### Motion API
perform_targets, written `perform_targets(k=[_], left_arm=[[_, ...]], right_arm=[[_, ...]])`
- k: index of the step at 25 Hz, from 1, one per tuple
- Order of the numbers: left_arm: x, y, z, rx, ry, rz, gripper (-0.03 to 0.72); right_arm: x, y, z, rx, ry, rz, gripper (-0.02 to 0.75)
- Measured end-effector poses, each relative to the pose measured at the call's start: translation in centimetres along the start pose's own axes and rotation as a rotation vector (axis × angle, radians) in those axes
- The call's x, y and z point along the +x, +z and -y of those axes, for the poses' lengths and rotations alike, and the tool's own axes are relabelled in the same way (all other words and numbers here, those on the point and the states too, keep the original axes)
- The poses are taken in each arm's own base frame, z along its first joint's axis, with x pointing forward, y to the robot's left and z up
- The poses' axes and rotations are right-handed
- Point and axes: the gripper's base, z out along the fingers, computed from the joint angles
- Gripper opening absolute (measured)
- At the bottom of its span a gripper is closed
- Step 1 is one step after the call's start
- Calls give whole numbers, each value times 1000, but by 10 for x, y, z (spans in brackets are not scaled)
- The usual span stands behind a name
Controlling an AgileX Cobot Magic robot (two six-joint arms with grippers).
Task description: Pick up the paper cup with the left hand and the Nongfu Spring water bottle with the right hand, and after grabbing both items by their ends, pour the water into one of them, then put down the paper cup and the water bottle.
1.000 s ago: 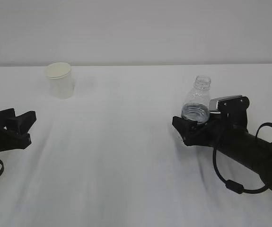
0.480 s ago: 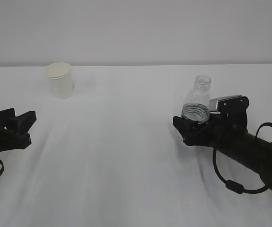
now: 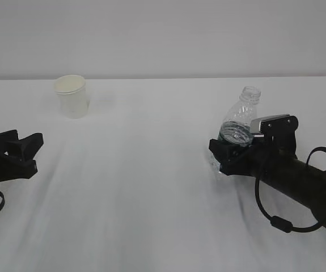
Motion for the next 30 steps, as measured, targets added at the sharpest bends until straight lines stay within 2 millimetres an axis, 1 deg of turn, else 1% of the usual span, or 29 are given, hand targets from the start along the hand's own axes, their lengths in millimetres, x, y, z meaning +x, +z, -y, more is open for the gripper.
perform_targets(k=[11, 17, 24, 27, 30], left_arm=[[0, 0, 0, 0, 0, 0, 384], [0, 0, 0, 0, 0, 0, 379], [0, 0, 0, 0, 0, 0, 378], [0, 0, 0, 0, 0, 0, 378], [1, 0, 0, 0, 0, -4, 377]], right_arm=[[0, 0, 0, -5, -42, -1, 486], [0, 0, 0, -4, -78, -4, 454], [1, 0, 0, -3, -111, -6, 450], [3, -4, -1, -3, -135, -16, 450], [2, -12, -2, 20, -153, -30, 449]])
